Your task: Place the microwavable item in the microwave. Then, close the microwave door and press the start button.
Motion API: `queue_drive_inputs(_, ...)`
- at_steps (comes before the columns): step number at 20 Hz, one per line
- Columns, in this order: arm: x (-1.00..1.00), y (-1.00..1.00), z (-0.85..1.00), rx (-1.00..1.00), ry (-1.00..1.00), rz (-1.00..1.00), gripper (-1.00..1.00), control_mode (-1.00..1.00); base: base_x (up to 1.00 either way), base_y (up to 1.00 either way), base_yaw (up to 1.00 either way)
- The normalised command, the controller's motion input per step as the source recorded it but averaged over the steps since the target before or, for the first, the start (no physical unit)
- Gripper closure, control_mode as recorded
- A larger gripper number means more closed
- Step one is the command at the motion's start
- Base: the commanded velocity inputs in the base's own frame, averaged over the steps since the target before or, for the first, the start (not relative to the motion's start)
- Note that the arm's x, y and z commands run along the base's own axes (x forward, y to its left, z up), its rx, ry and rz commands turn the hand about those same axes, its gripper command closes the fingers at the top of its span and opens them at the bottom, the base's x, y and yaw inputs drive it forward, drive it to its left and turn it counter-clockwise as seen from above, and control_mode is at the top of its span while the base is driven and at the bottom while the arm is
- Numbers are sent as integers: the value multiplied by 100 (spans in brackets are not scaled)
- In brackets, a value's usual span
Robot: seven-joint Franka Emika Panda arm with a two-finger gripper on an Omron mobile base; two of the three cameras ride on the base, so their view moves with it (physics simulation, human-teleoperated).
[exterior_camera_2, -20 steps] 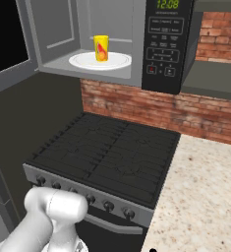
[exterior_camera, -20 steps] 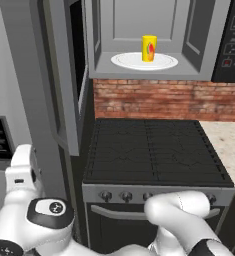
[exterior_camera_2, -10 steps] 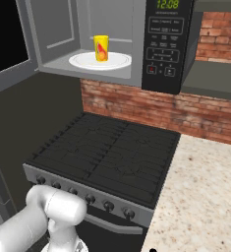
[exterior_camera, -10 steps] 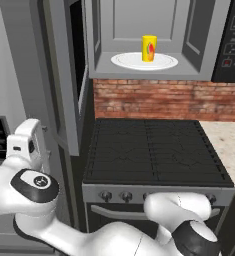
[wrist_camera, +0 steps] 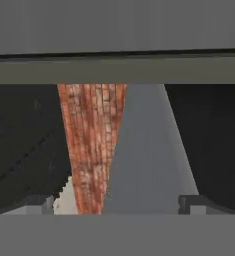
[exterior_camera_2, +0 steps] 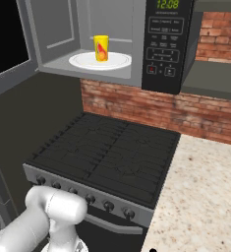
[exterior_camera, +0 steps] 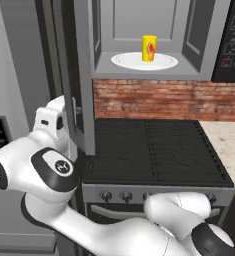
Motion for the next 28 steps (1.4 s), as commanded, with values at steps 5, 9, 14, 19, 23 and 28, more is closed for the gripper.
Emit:
queue_drive_inputs(5,0,-100,8,14,0,-2,-100,-100,0,0,0)
queue_drive_inputs(9,13,-100,3,14,1,0,-100,-100,0,0,0)
queue_drive_inputs(14,29,-100,8,14,3,0,-100,-100,0,0,0)
queue_drive_inputs(19,43,-100,4,15,2,0,-100,-100,0,0,0)
queue_drive_inputs(23,56,-100,12,12,0,0,-100,-100,0,0,0)
queue_drive_inputs(28,73,-92,25,11,0,2,-100,-100,0,0,0)
